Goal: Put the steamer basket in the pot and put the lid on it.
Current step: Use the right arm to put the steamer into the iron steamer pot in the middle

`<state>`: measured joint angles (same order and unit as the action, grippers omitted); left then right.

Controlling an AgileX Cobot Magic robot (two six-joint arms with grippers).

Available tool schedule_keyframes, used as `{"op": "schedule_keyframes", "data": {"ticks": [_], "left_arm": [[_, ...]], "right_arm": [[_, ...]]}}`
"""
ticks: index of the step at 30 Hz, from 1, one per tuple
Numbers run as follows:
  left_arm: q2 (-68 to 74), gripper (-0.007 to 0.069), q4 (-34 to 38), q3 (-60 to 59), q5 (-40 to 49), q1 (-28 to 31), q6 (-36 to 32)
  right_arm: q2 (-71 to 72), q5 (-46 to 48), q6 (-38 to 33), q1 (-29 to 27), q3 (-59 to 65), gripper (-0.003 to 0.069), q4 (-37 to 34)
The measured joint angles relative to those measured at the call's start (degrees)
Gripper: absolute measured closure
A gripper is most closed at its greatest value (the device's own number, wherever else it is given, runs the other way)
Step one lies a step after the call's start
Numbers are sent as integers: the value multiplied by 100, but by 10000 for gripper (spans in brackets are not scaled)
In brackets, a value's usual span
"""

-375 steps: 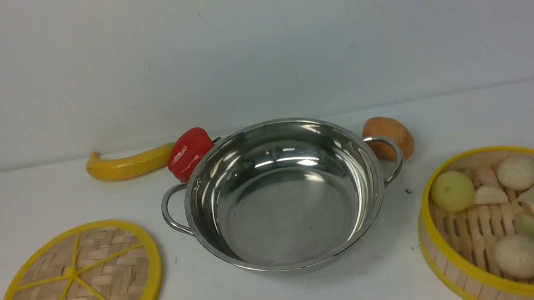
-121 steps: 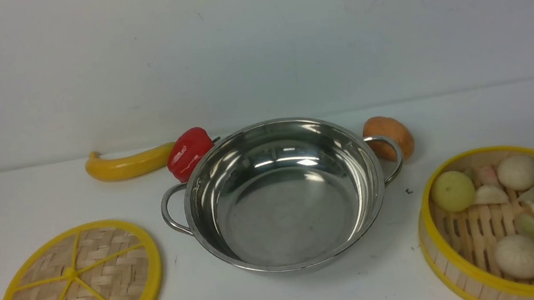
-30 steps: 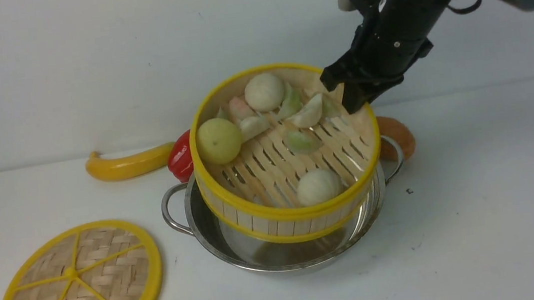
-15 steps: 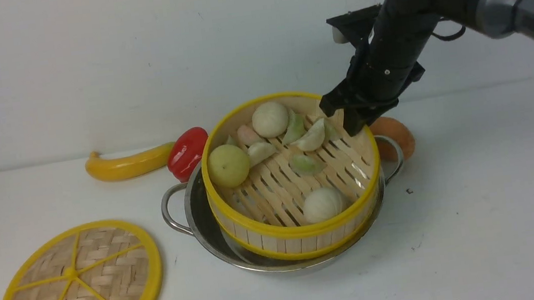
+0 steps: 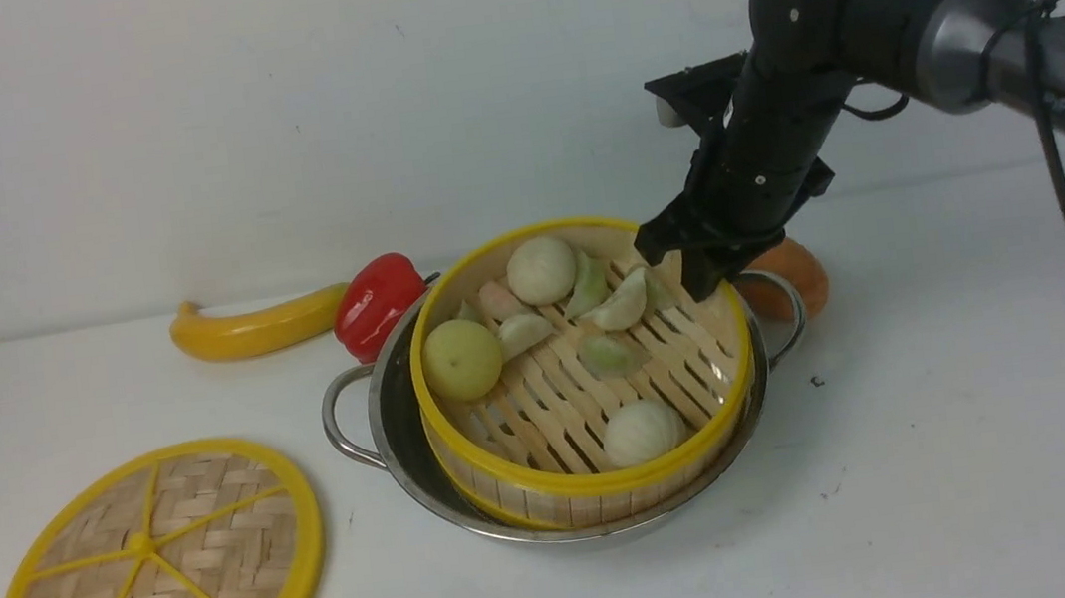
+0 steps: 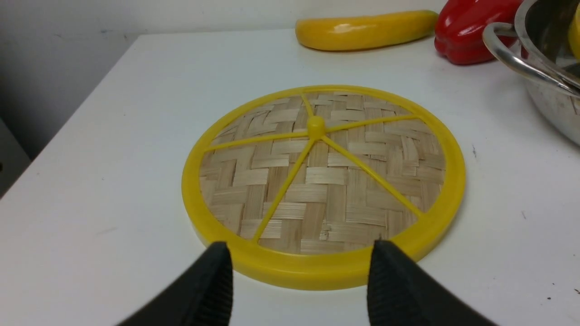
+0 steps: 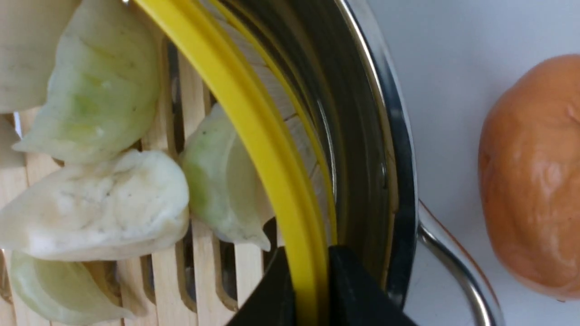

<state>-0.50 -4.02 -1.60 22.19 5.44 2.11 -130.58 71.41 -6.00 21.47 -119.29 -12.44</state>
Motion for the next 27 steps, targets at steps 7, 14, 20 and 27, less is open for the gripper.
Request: {"op": "schedule_keyframes", "data": {"ticks": [7, 14, 20, 27], "left_arm": [[0, 246, 0, 0, 0, 0, 0], [0, 246, 0, 0, 0, 0, 0], [0, 246, 0, 0, 0, 0, 0], [0, 246, 0, 0, 0, 0, 0]], "right_arm": [[-119, -39, -69, 0, 0, 610, -81], [-164, -175, -233, 0, 0, 610, -99], [-164, -294, -297, 0, 0, 606, -27], [-164, -339, -463, 0, -7, 459, -139]]}}
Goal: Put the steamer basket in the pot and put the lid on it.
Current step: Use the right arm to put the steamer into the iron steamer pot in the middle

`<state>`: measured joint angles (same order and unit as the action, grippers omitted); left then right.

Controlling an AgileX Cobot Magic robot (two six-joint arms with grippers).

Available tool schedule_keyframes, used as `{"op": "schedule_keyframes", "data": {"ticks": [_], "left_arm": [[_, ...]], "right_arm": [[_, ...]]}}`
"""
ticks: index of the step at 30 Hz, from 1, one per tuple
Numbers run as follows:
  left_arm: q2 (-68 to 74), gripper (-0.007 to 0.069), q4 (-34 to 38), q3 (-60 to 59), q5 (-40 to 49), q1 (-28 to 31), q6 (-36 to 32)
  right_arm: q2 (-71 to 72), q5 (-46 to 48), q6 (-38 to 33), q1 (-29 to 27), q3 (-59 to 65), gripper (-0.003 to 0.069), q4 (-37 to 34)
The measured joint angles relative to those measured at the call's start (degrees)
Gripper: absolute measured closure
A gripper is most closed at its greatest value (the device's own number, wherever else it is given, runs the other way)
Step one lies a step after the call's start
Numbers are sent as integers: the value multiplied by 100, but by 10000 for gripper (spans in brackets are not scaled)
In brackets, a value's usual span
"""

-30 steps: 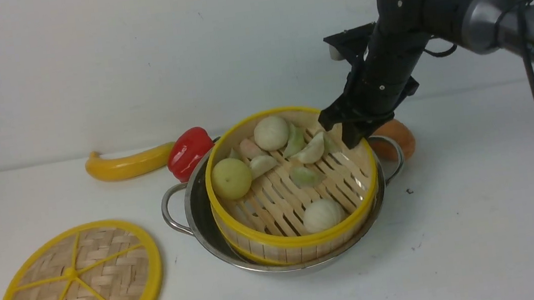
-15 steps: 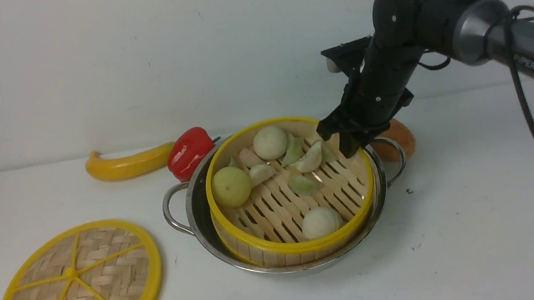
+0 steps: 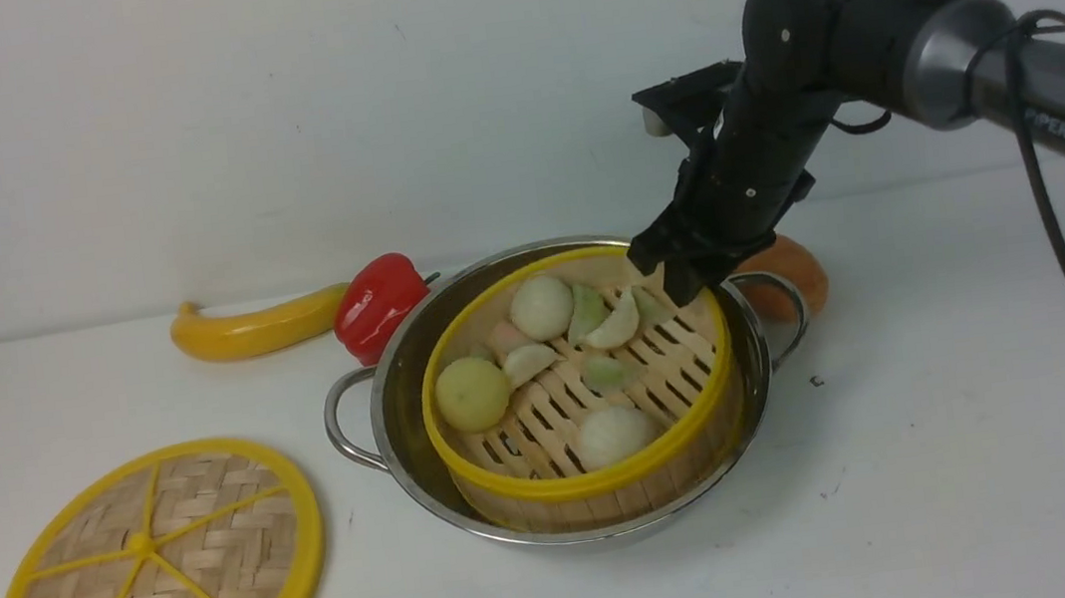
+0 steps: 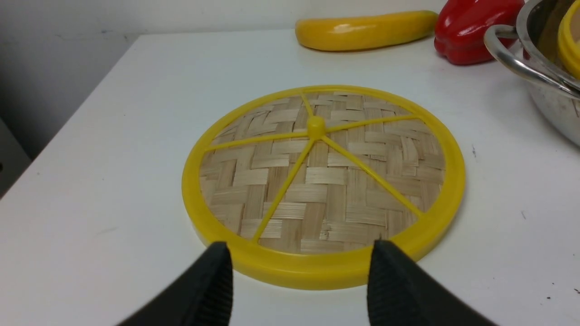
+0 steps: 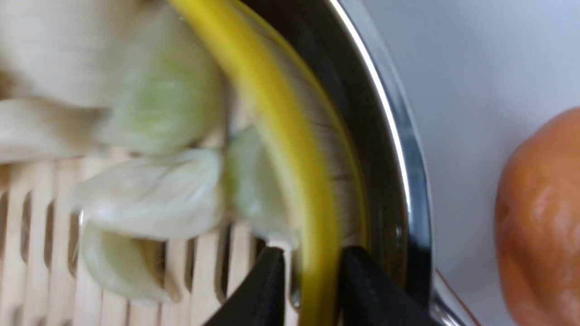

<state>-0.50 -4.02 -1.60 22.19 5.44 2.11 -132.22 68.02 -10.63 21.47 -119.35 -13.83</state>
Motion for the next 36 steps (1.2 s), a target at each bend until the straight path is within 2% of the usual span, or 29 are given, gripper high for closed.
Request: {"op": "schedule_keyframes", "data": {"ticks": [2, 6, 16, 21, 23, 26, 28, 29, 30, 31, 32, 34, 36], "left_arm": [[0, 246, 0, 0, 0, 0, 0], [0, 246, 0, 0, 0, 0, 0], [0, 246, 0, 0, 0, 0, 0], [0, 246, 0, 0, 0, 0, 0], [0, 246, 0, 0, 0, 0, 0], [0, 246, 0, 0, 0, 0, 0], [0, 246, 0, 0, 0, 0, 0], [0, 246, 0, 0, 0, 0, 0], [0, 246, 0, 0, 0, 0, 0], [0, 246, 0, 0, 0, 0, 0], [0, 246, 0, 0, 0, 0, 0], [0, 246, 0, 0, 0, 0, 0], [0, 246, 0, 0, 0, 0, 0]], "right_arm": [[16, 0, -71, 0, -4, 379, -45], [17, -53, -97, 0, -11, 318, -44], [315, -323, -57, 0, -111, 310, 159], [482, 129, 75, 0, -659, 310, 578], [525, 314, 361, 0, -966, 319, 886], [580, 386, 902, 0, -1408, 354, 1383], [711, 399, 1298, 0, -1613, 411, 1658], [817, 412, 1475, 0, -1693, 462, 1756], [837, 412, 1500, 0, -1708, 472, 1769], [1018, 425, 1641, 0, -1803, 559, 1869], [1150, 437, 1686, 0, -1820, 615, 1921], [1444, 465, 1739, 0, -1827, 678, 1981], [1702, 490, 1770, 0, -1828, 692, 1981]]}}
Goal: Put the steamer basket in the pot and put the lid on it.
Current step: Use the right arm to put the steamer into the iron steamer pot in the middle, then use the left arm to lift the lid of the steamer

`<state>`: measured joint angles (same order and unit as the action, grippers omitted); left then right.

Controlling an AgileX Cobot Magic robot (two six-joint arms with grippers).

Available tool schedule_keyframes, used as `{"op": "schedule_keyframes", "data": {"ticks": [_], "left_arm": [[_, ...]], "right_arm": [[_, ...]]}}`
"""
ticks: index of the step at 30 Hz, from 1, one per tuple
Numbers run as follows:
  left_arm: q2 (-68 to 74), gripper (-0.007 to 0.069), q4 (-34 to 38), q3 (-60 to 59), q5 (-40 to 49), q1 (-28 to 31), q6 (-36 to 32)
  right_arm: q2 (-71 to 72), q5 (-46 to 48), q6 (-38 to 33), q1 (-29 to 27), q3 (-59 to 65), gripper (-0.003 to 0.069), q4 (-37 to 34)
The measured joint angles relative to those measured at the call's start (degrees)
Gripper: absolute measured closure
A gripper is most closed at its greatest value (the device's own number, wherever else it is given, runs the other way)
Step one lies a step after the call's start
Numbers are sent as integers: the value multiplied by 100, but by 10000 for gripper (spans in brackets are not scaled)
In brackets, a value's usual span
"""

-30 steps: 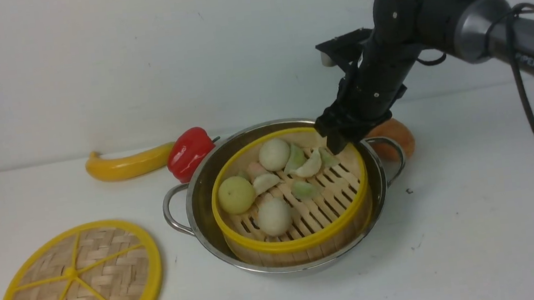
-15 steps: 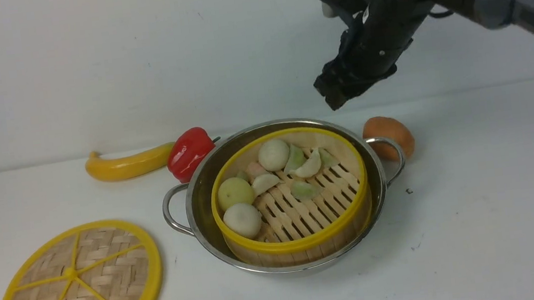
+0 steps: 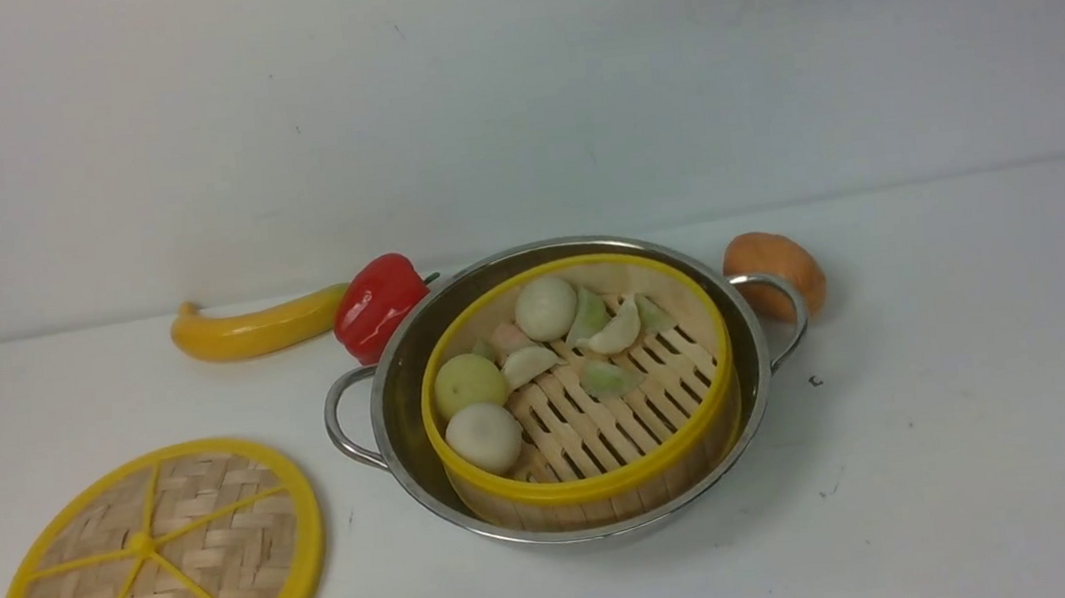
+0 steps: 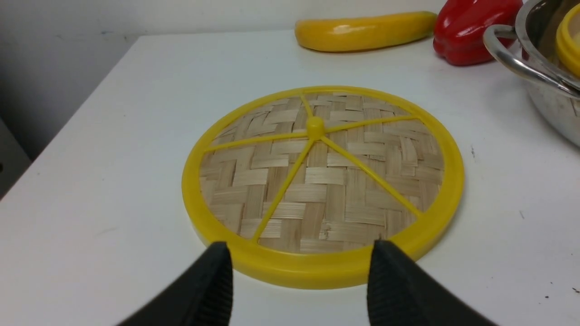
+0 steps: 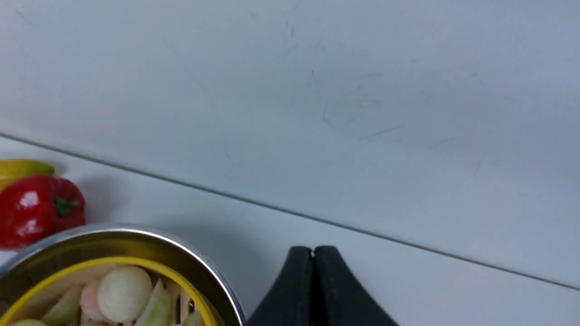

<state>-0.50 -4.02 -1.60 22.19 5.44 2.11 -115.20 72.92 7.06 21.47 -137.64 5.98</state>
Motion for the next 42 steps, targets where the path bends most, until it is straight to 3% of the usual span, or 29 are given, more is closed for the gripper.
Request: {"op": "schedule_keyframes", "data": {"ticks": [4, 10, 17, 27, 33, 36, 37, 42], "left_arm": [[0, 246, 0, 0, 0, 0, 0], [0, 246, 0, 0, 0, 0, 0], [0, 246, 0, 0, 0, 0, 0], [0, 246, 0, 0, 0, 0, 0], [0, 246, 0, 0, 0, 0, 0], [0, 246, 0, 0, 0, 0, 0], [0, 246, 0, 0, 0, 0, 0], [0, 246, 0, 0, 0, 0, 0]], "right_arm": [[654, 27, 22, 0, -5, 693, -437], [1674, 47, -239, 0, 81, 693, -1783], [3346, 59, -656, 0, 1448, 692, -2493], [4443, 127, -706, 0, 2304, 689, -2633], [4682, 11, -1591, -43, 2904, 687, -2260], [5171, -586, -1732, -199, 3860, 685, -2297], [5678, -1395, -1805, -410, 4881, 683, -2492], [7427, -3365, -2023, -989, 7933, 681, -2794]]}}
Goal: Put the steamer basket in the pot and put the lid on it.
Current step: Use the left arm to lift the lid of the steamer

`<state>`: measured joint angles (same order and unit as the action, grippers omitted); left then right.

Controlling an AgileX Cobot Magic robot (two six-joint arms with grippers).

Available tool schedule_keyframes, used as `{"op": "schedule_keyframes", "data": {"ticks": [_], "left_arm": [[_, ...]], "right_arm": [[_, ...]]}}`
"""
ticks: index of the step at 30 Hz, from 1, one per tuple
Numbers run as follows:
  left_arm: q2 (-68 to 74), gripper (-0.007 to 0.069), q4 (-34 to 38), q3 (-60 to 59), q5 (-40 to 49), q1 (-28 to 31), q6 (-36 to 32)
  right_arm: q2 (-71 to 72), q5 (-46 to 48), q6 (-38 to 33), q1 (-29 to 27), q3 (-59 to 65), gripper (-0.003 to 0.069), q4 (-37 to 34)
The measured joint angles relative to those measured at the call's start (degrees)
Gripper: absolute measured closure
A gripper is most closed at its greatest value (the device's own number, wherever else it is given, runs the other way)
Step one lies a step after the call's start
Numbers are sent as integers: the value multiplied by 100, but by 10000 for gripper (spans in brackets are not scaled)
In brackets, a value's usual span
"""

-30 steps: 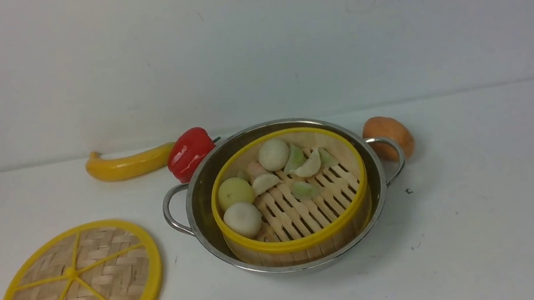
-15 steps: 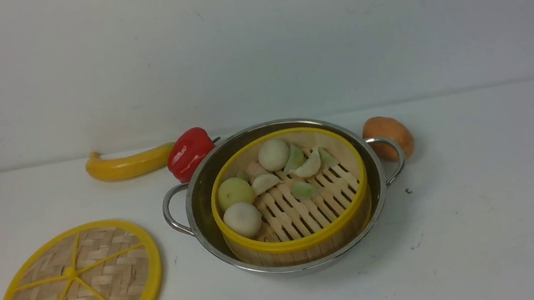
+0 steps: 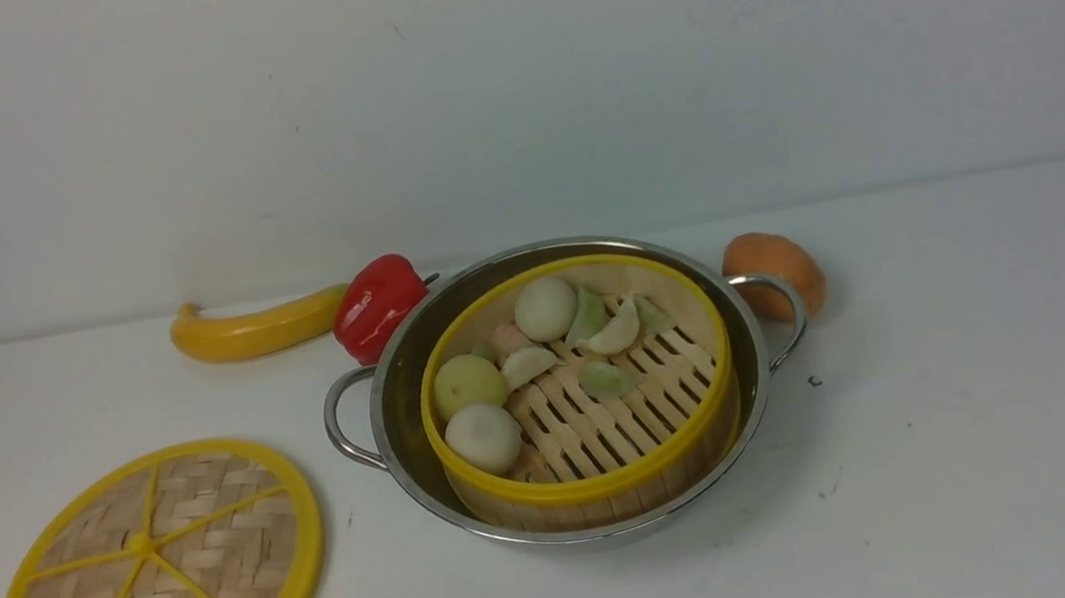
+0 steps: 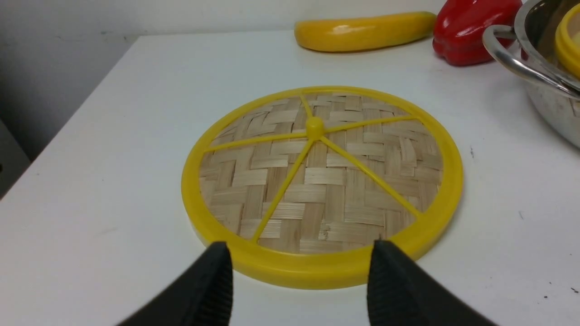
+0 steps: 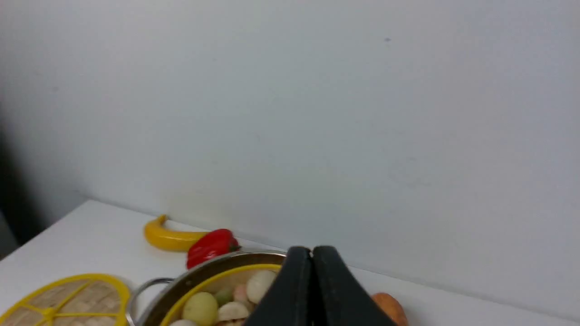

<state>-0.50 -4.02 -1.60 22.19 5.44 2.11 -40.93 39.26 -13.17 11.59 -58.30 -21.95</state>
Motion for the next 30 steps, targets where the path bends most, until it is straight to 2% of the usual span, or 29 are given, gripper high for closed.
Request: {"op": "schedule_keyframes", "data": {"ticks": [4, 10, 18, 23, 30], "left_arm": [[0, 246, 0, 0, 0, 0, 0], [0, 246, 0, 0, 0, 0, 0], [0, 246, 0, 0, 0, 0, 0], [0, 246, 0, 0, 0, 0, 0], [0, 246, 0, 0, 0, 0, 0]], "right_arm": [[921, -898, -197, -392, 2085, 680, 165], [2539, -1302, -295, -525, 3894, 675, 453], [3555, -1645, -311, -525, 5120, 668, 784], [4102, -1521, -311, -525, 5543, 666, 919], [4136, -1180, -311, -525, 5836, 663, 1009]]}}
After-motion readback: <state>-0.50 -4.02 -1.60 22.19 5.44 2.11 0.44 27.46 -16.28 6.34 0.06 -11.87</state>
